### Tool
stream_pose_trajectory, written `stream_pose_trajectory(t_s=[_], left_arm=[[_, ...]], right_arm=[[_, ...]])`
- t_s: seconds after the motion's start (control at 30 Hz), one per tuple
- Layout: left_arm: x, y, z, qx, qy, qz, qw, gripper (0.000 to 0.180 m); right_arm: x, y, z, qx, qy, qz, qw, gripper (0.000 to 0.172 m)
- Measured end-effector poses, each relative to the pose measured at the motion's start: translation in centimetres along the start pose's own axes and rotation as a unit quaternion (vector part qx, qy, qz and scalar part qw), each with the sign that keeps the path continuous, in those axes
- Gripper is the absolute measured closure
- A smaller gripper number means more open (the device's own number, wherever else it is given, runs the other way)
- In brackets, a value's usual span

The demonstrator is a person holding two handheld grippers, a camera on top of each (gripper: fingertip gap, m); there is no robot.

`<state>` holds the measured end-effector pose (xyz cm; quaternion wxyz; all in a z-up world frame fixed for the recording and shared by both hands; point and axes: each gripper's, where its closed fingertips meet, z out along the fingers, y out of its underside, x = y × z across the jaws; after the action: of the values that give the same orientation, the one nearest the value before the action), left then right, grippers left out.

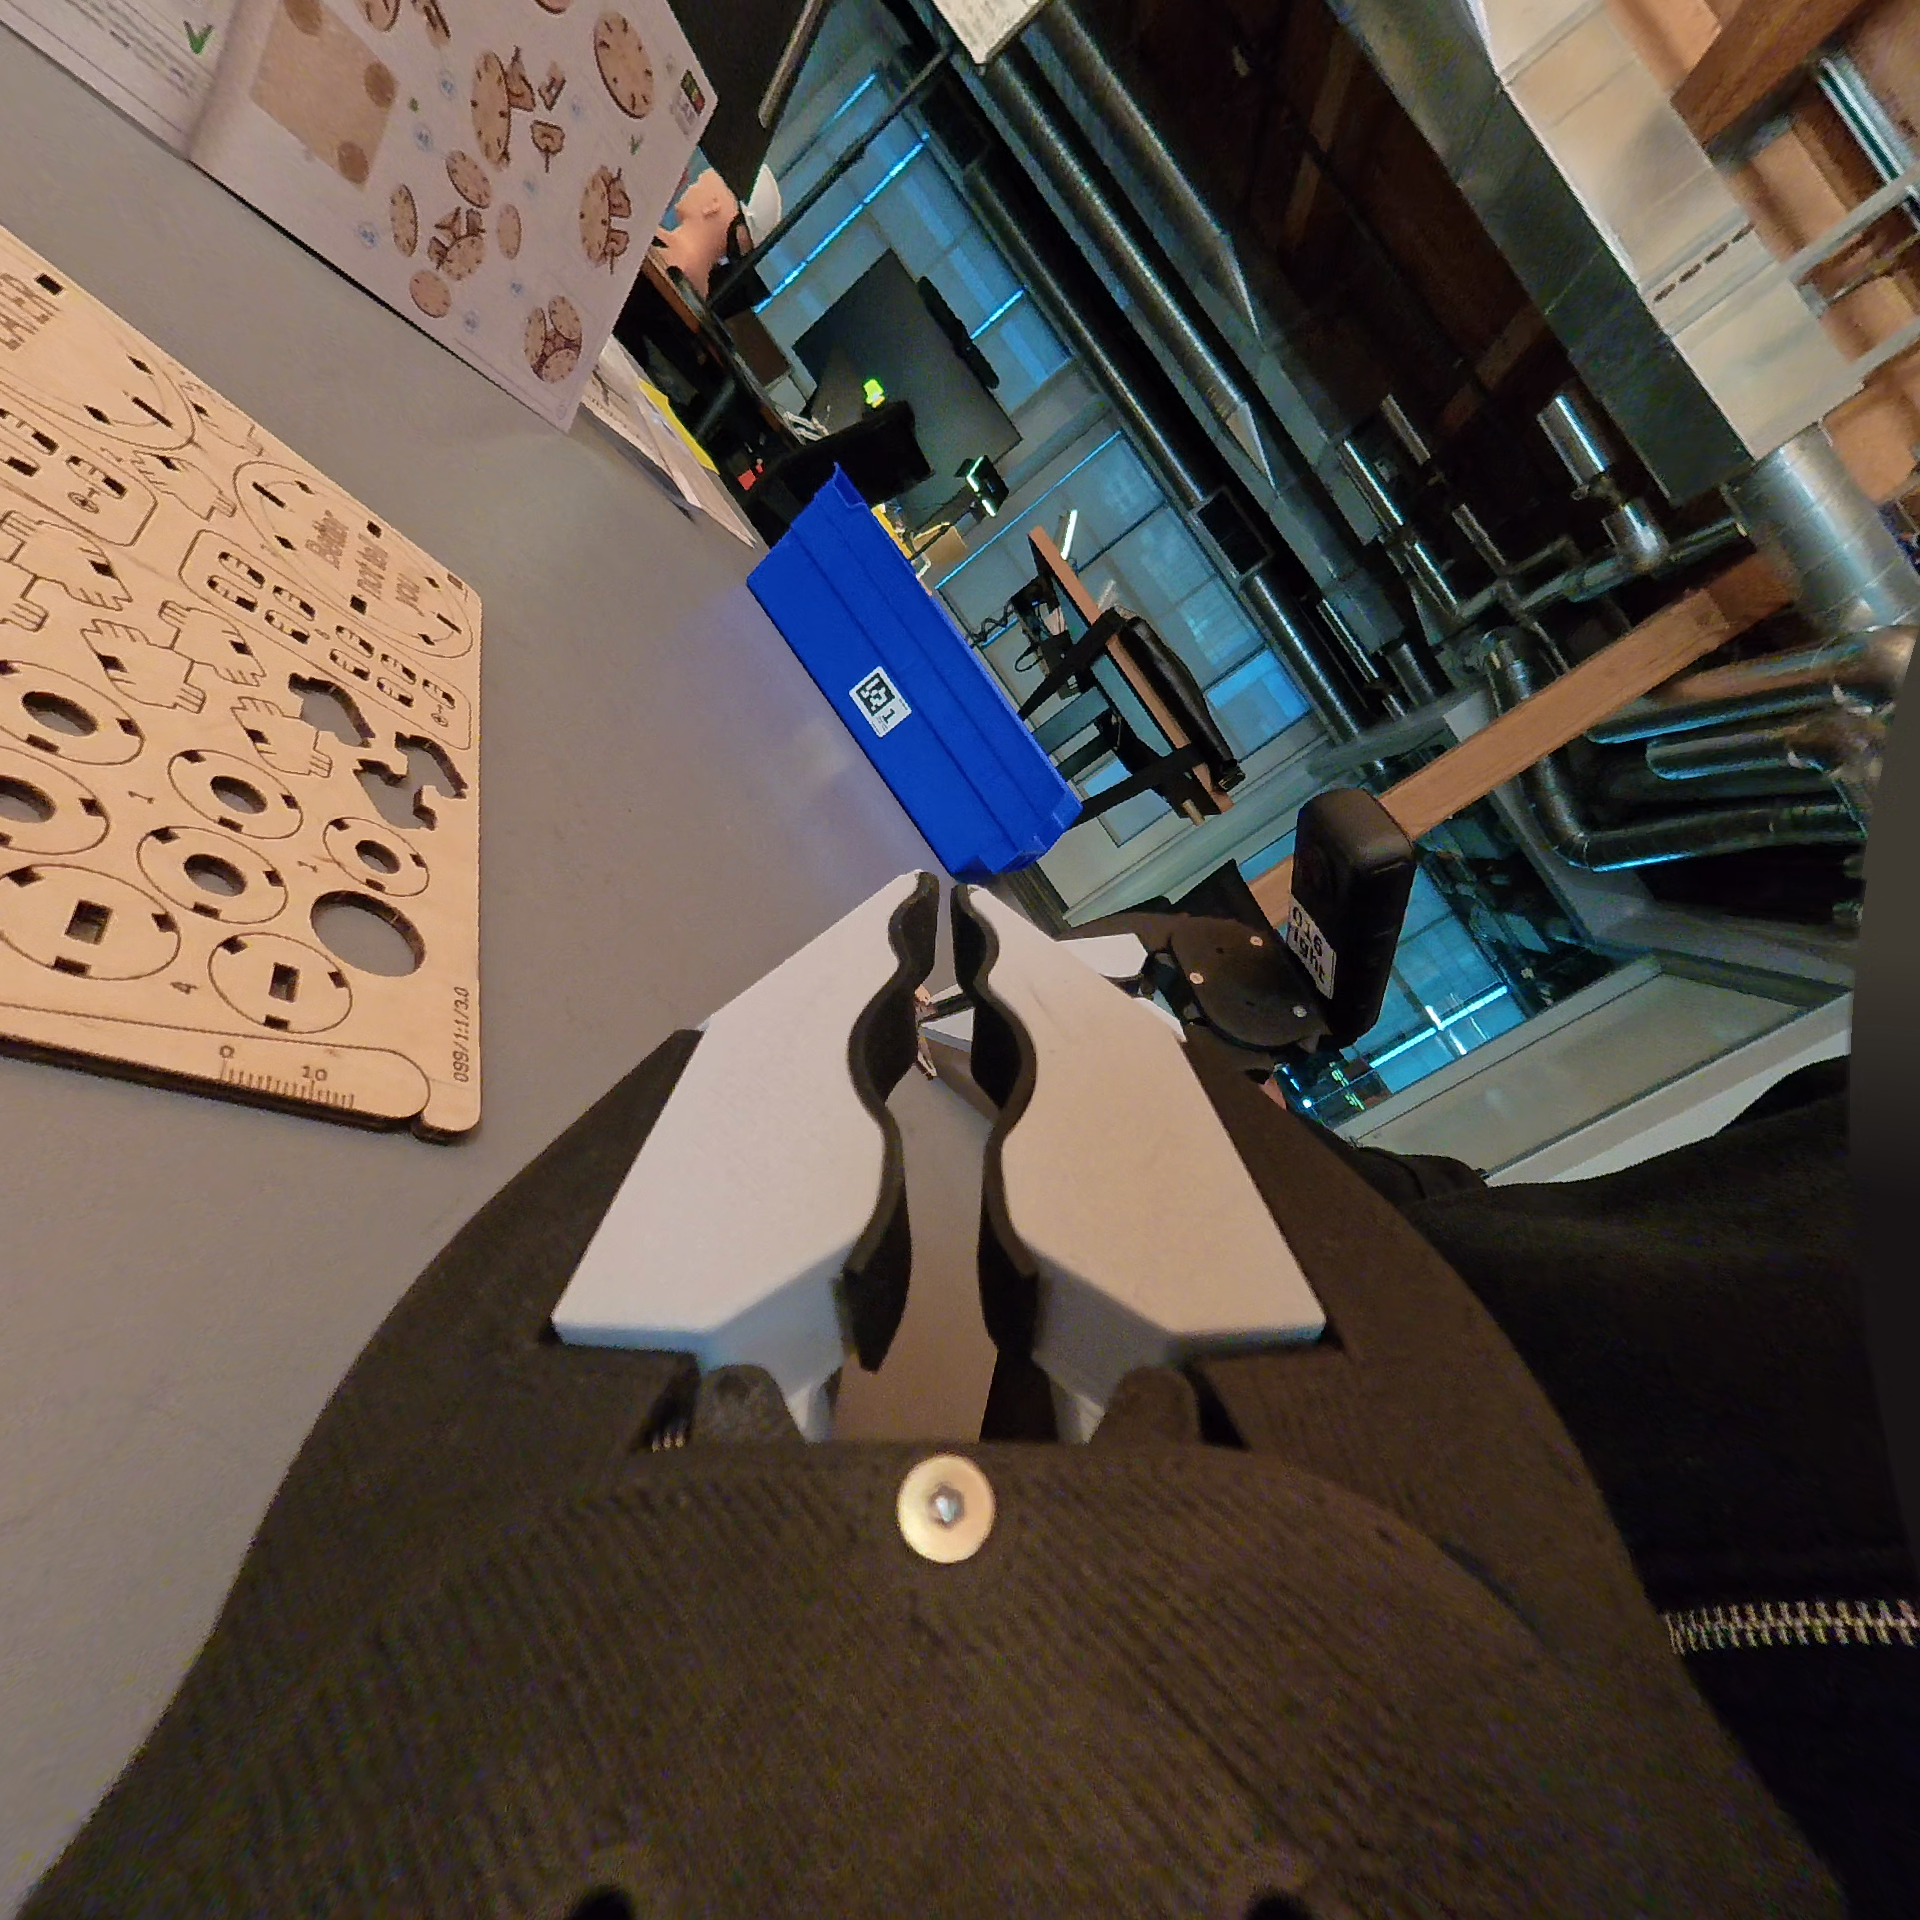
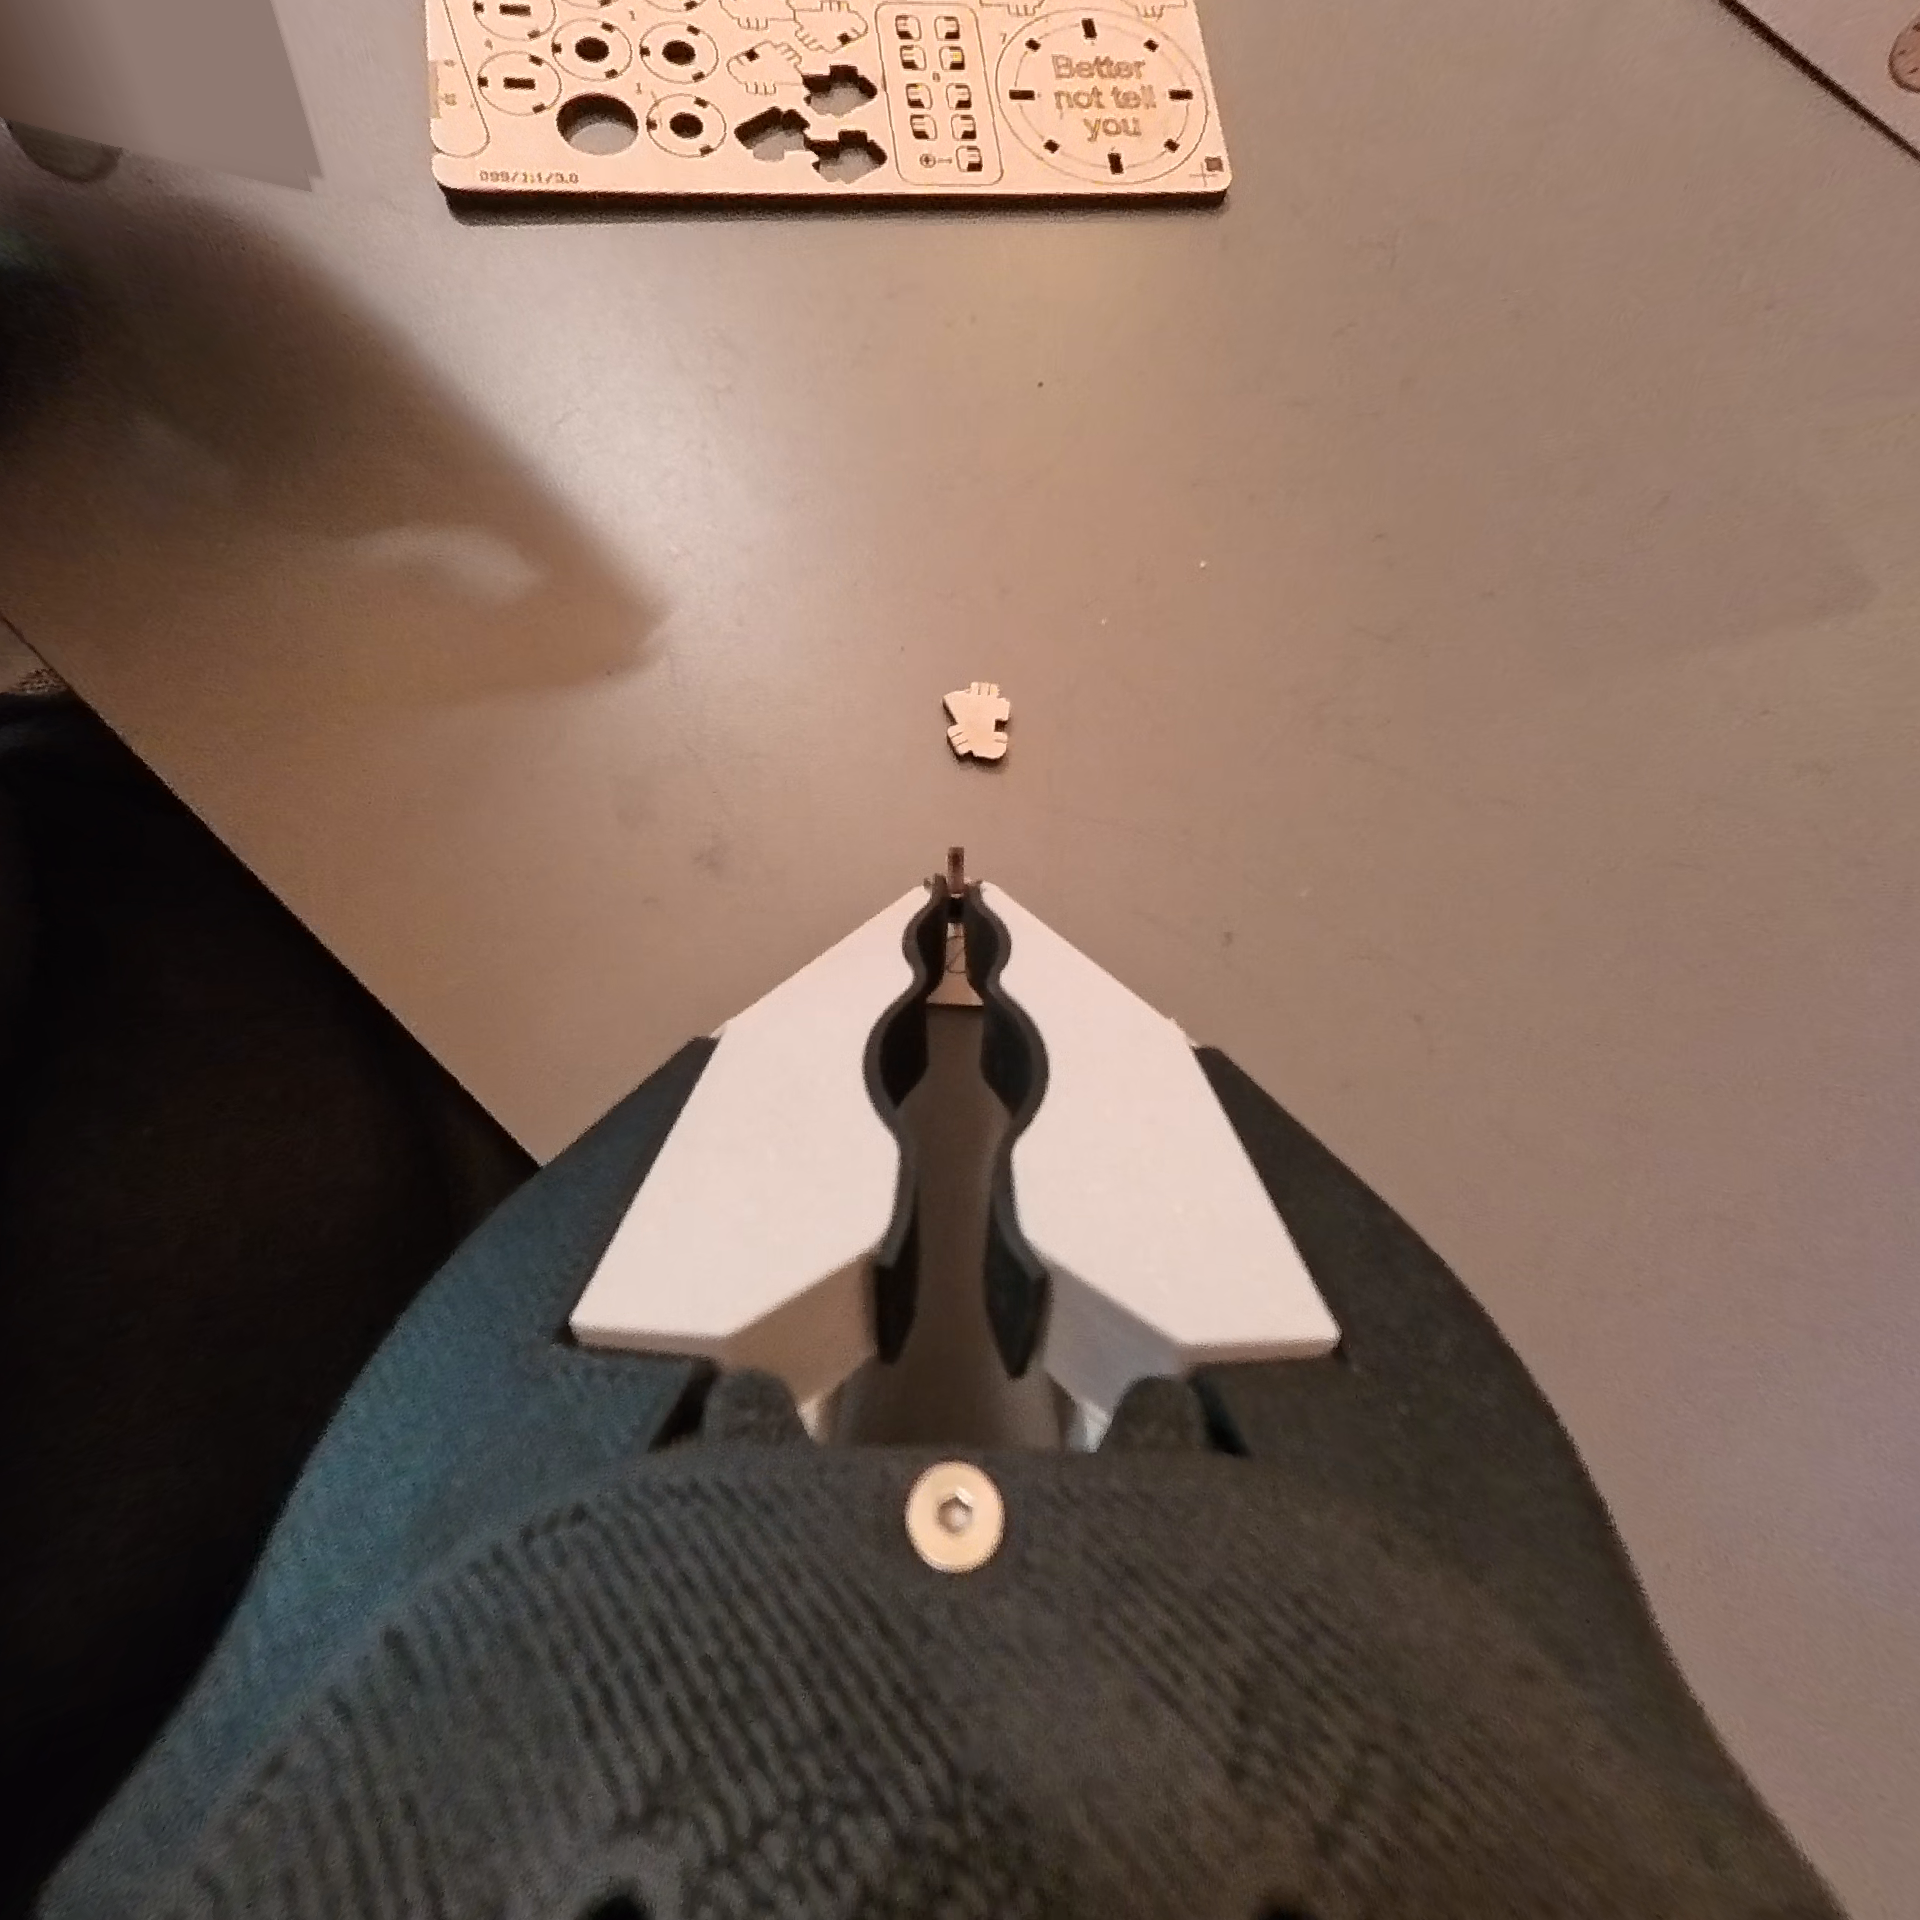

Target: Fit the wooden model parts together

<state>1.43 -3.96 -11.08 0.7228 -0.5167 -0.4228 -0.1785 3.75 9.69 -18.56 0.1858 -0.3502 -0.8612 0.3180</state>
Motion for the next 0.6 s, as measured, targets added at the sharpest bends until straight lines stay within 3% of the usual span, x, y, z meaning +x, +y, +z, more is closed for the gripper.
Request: stream_pose_trajectory(t_s=[0.6], left_arm=[[0.00,0.01,-0.02,-0.001,0.001,-0.003,1.000,0.180]], right_arm=[[0.25,0.21,-0.02,-0.002,0.017,0.047,0.999,0.171]])
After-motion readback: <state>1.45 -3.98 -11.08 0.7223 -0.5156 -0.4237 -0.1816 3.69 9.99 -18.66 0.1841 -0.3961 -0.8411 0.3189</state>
